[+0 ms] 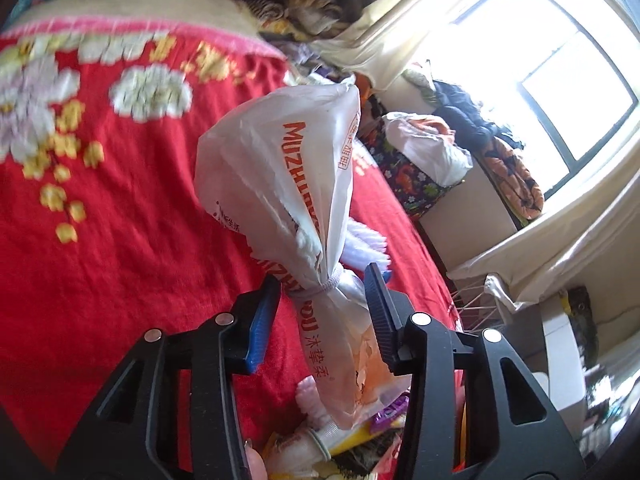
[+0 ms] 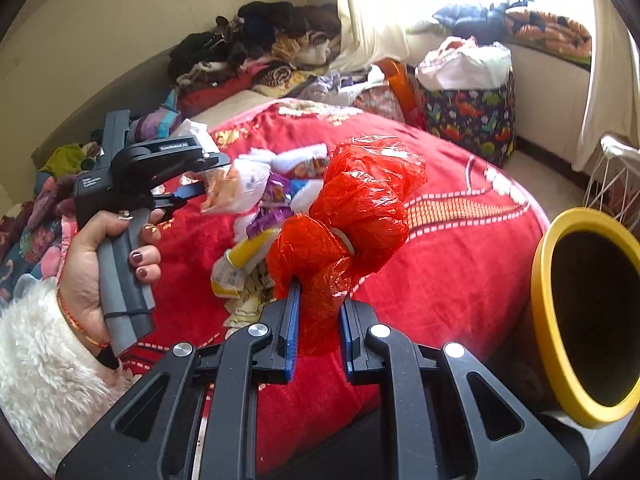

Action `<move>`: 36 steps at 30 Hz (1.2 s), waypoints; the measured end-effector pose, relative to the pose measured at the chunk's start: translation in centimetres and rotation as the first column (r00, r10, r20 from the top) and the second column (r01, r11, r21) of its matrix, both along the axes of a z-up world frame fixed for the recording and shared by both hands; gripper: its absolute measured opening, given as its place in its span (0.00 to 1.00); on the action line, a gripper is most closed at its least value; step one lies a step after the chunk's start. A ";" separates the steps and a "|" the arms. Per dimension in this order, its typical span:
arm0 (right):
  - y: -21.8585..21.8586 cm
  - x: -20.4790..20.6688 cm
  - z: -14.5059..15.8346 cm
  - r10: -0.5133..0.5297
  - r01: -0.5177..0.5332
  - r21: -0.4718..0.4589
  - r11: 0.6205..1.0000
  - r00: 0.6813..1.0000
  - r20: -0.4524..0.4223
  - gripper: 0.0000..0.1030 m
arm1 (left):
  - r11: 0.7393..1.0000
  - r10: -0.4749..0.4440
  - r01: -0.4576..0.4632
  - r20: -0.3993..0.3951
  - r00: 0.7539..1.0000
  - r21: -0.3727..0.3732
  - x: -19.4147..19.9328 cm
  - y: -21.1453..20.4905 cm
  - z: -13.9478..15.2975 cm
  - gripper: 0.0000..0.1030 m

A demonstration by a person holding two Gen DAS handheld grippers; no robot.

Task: Collect trash
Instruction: 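Carry both bags over the yellow bin and open both tools to drop them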

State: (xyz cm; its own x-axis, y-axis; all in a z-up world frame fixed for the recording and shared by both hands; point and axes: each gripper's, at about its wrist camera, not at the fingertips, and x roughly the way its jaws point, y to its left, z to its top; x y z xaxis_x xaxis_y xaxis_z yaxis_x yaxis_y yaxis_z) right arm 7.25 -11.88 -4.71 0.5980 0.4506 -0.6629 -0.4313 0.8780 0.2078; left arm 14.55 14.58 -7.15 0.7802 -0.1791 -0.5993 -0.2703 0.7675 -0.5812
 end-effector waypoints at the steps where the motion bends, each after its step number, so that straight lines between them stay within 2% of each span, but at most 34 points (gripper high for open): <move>1: 0.2 0.1 0.2 -0.001 0.001 0.002 1.000 1.000 0.009 0.16 | 1.000 -0.003 0.003 0.008 1.000 0.012 -0.2 -0.1 0.4 0.33; 7: -0.1 -0.1 1.7 -0.013 0.013 0.011 1.000 0.998 0.061 0.16 | 0.994 -0.050 0.041 0.091 0.995 0.097 -1.4 -1.7 4.4 0.32; 11: -0.9 -0.1 2.2 -0.034 0.033 0.016 0.999 0.996 0.085 0.16 | 0.991 -0.087 0.073 0.123 0.989 0.114 -1.9 -3.1 6.1 0.32; 25: -5.5 -0.7 3.5 -0.185 0.183 0.028 0.983 0.971 0.150 0.16 | 0.966 -0.235 0.215 0.141 0.962 0.142 -1.7 -9.1 7.1 0.31; 36: -10.7 -0.7 3.6 -0.339 0.334 0.052 0.941 0.928 0.157 0.16 | 0.924 -0.364 0.338 0.144 0.920 0.177 -1.4 -15.3 7.4 0.31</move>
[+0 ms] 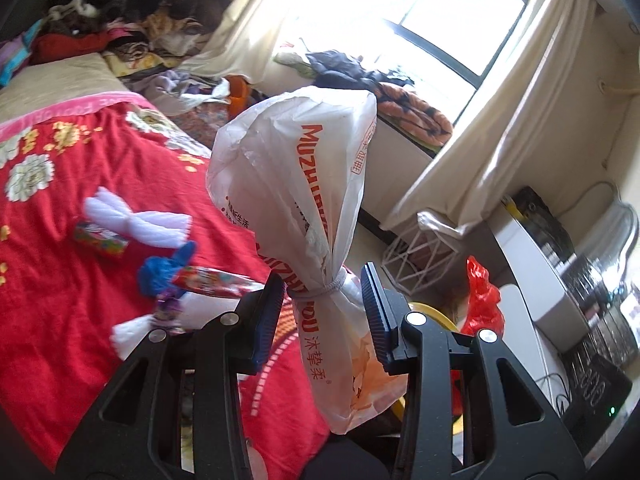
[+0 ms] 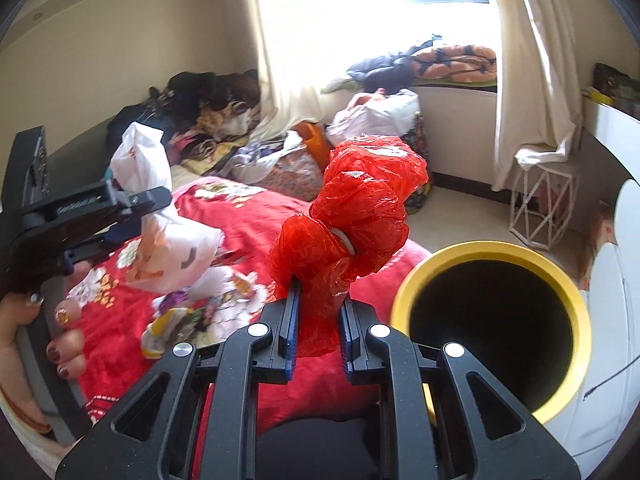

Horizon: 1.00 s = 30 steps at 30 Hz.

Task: Collect trash
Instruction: 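Carry both bags over the yellow bin and open both tools to drop them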

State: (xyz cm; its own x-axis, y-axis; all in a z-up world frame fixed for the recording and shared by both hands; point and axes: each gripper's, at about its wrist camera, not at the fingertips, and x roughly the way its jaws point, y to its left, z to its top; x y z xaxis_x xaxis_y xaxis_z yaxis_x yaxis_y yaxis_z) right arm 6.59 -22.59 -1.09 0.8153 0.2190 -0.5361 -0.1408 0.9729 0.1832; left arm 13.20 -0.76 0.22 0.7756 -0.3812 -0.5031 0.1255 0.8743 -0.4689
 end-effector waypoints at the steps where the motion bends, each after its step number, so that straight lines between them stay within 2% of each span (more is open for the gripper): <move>1: -0.4 -0.1 -0.1 -0.011 0.011 0.001 1.000 1.000 0.000 0.16 | 1.000 -0.015 0.015 0.002 1.000 0.005 0.1 -0.7 0.0 0.31; 15: -7.2 -1.0 -1.1 -0.199 0.200 0.037 0.979 0.980 -0.024 0.16 | 0.981 -0.180 0.178 0.018 0.984 0.082 0.8 -8.6 -0.1 0.31; 30: -11.9 -2.1 -2.8 -0.296 0.301 0.053 0.952 0.951 -0.087 0.16 | 0.935 -0.316 0.314 -0.011 0.949 0.162 1.5 -14.8 -1.7 0.31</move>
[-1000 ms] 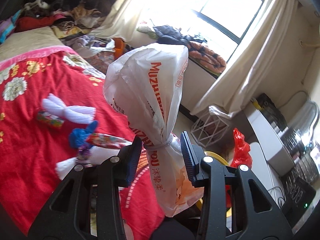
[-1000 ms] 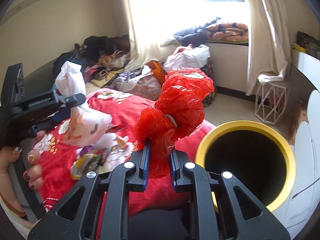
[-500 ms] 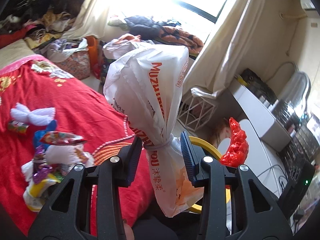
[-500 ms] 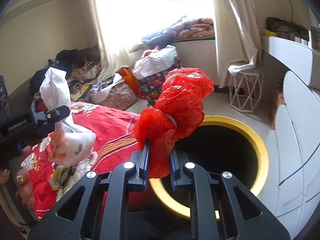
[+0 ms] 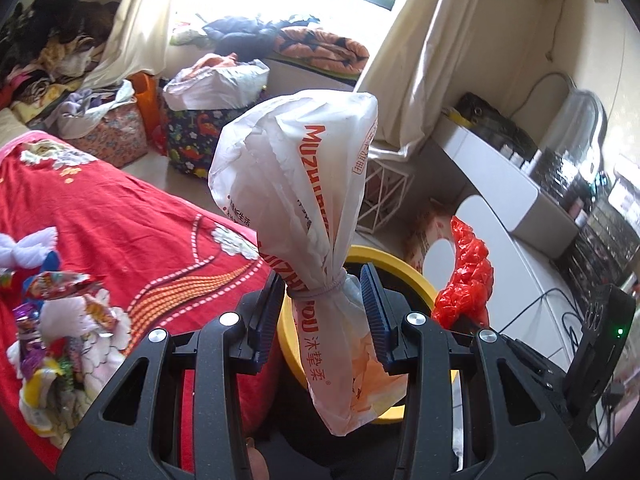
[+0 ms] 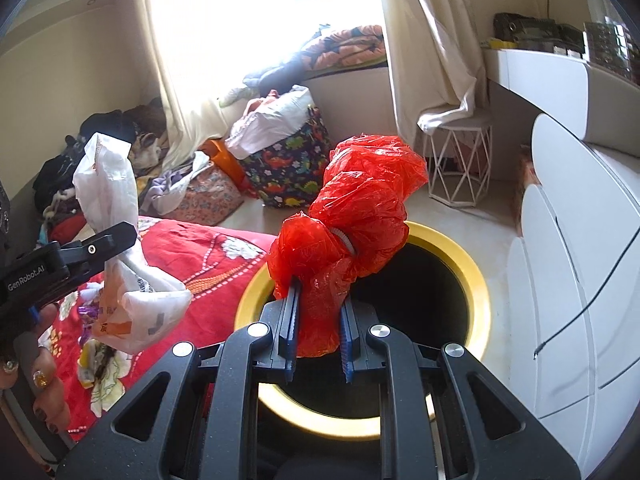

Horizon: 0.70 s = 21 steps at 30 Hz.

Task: Collect trash
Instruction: 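Carry both bags over the yellow bin and open both tools to drop them, then move both tools back over the trash pile on the bed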

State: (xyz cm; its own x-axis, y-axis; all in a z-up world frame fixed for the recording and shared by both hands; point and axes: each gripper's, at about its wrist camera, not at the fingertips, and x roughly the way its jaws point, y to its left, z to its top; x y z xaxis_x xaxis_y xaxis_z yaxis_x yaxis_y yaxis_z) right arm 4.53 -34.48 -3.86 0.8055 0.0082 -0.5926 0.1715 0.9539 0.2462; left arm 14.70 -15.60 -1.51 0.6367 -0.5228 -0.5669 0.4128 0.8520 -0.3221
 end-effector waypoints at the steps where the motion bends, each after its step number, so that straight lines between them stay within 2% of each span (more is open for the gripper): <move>1: -0.3 0.0 -0.2 -0.003 0.003 0.006 1.000 1.000 -0.008 0.16 | 1.000 -0.010 0.010 -0.003 1.000 0.009 0.2 -0.4 -0.2 0.31; 17: -3.2 0.7 -3.0 -0.040 0.046 0.063 0.997 0.994 -0.104 0.19 | 0.984 -0.136 0.142 -0.055 0.989 0.111 3.1 -6.9 -4.3 0.32; 18: -3.4 0.7 -3.1 -0.047 0.054 0.066 0.996 0.993 -0.108 0.25 | 0.983 -0.137 0.143 -0.057 0.989 0.112 3.4 -7.1 -4.5 0.36; 19: -3.6 0.7 -3.3 -0.056 0.064 0.071 0.995 0.992 -0.112 0.28 | 0.983 -0.140 0.146 -0.059 0.988 0.111 3.6 -7.3 -4.6 0.52; 21: -3.7 0.7 -3.6 -0.064 0.074 0.073 0.995 0.991 -0.120 0.43 | 0.982 -0.158 0.164 -0.073 0.985 0.096 4.0 -7.5 -4.8 0.72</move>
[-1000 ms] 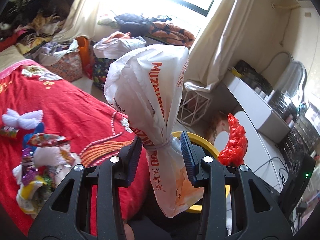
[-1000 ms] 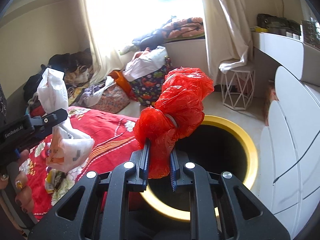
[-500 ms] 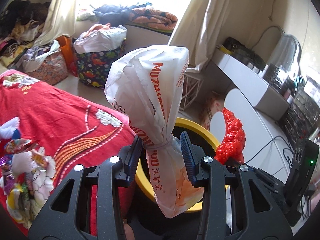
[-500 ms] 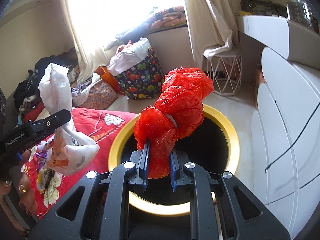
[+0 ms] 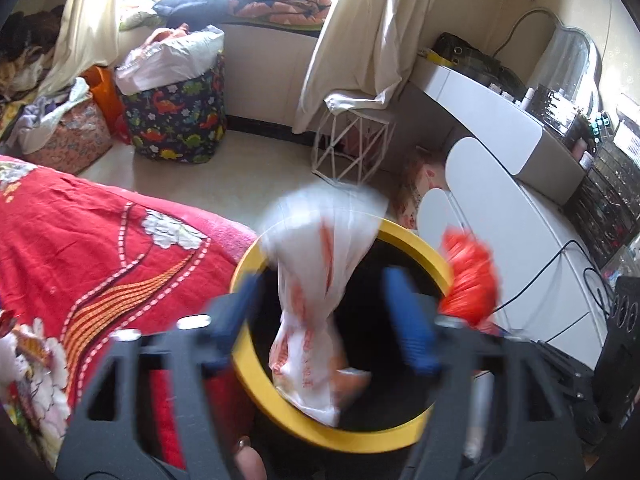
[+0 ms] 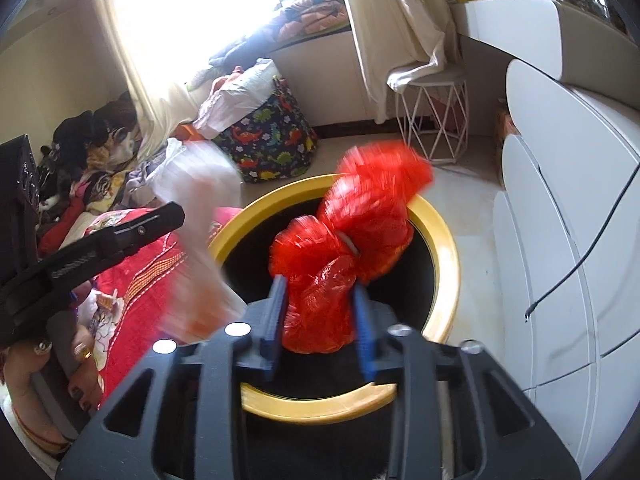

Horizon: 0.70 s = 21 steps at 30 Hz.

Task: Collect trash
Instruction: 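Move both tools back over the trash pile on the bed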

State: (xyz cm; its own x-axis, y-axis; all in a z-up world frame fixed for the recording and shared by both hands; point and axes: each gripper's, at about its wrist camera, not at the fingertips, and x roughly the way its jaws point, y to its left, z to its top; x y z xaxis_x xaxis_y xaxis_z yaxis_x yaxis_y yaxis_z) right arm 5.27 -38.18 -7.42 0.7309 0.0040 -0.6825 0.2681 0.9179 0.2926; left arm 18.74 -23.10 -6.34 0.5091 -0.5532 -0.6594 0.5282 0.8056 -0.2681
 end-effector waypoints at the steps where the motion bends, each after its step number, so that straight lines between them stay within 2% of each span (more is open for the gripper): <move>1: 0.0 0.0 0.0 -0.004 0.004 -0.003 1.000 1.000 -0.004 0.45 | 1.000 -0.005 0.005 -0.001 1.000 -0.009 0.1 0.0 0.0 0.74; 4: 0.4 -0.1 0.1 0.000 0.000 -0.027 1.000 1.000 0.002 0.49 | 1.000 0.009 -0.008 0.018 1.000 -0.011 -0.1 0.5 0.2 0.83; 9: 1.7 -0.3 1.0 0.033 -0.030 -0.074 0.997 0.999 0.041 0.56 | 0.998 0.061 -0.060 0.026 0.998 -0.036 -0.7 2.7 0.8 0.89; 21: 5.7 -0.3 3.7 0.117 -0.101 -0.129 0.987 0.985 0.130 0.63 | 0.975 0.219 -0.216 0.066 0.974 -0.053 -2.5 9.5 2.3 0.90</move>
